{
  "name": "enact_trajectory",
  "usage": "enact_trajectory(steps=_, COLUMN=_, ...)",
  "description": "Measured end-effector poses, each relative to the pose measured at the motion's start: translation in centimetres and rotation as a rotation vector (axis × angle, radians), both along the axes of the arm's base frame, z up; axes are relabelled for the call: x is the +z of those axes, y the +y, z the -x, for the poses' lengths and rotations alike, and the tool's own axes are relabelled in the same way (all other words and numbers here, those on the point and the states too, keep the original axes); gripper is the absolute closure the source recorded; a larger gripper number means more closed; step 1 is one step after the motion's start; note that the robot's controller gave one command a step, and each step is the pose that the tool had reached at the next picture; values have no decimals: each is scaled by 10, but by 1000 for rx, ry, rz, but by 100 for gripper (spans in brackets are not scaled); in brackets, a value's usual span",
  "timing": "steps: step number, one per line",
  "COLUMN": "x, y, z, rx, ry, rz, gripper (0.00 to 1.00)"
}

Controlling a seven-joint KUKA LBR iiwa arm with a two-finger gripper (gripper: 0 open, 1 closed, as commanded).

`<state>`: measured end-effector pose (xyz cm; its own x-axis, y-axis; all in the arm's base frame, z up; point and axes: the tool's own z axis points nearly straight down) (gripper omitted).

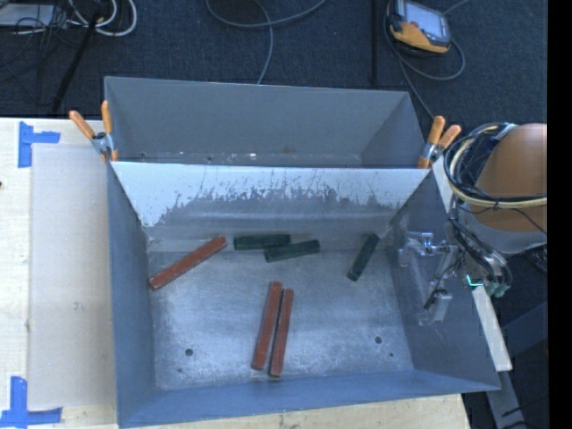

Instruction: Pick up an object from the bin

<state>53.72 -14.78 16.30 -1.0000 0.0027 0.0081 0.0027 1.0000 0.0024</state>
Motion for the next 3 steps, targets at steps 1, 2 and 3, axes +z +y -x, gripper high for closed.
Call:
enact_trajectory(steps=1, x=-17, y=3, z=-66, rx=214, ry=-11, rz=1, gripper=0)
enact_trajectory(steps=2, x=-95, y=25, z=-84, rx=278, ry=-4, rz=-3, gripper=0)
enact_trajectory(steps=3, x=-90, y=25, z=-85, rx=280, ry=-10, rz=-1, gripper=100)
